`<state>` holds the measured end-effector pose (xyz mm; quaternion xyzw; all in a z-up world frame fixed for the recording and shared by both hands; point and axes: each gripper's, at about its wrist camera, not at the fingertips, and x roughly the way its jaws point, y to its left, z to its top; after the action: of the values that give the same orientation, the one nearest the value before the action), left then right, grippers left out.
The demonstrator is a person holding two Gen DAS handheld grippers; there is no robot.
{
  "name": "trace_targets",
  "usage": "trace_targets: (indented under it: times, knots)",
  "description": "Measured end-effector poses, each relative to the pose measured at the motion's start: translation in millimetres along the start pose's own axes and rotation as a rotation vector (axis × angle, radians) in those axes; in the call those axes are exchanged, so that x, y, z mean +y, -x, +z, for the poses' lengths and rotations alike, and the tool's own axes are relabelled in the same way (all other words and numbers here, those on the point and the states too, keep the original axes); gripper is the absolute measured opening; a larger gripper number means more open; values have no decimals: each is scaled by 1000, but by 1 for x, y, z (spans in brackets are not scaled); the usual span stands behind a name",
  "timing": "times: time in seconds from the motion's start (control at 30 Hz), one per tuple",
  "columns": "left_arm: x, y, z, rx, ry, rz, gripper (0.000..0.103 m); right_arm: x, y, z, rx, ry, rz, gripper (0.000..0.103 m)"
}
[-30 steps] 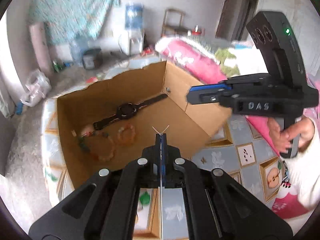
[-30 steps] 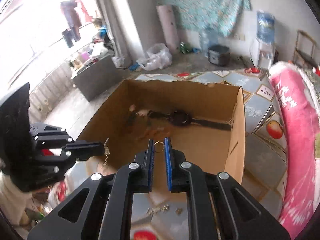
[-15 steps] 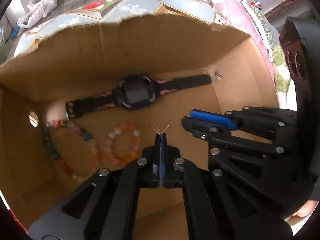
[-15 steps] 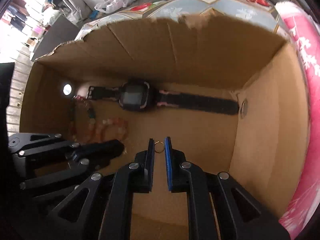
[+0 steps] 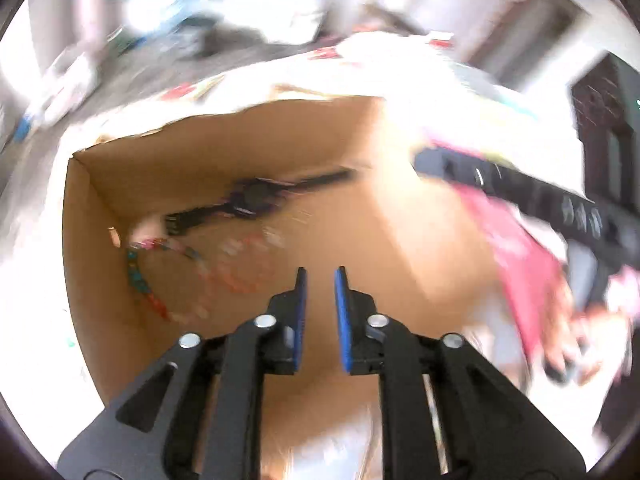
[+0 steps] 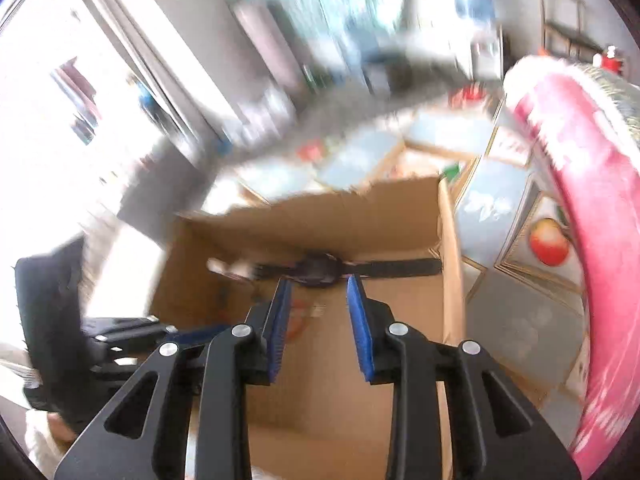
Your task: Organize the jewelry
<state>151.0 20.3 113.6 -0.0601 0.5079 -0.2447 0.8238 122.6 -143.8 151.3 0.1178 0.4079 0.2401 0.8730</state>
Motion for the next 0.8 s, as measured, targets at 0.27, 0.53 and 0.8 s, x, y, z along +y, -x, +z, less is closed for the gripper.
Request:
trace_targets:
  times: [0.27, 0.53, 0.8]
  knots:
    - [-56, 18, -110, -38, -148, -5, 29, -27, 61, -120, -47, -85, 63, 44]
    - [-66, -35, -148, -63, -282, 174, 37, -50, 13, -188, 141, -133, -18, 44]
    - [-75, -62, -160, -68, -331, 205, 40, -54, -10, -193, 164, -90, -81, 44]
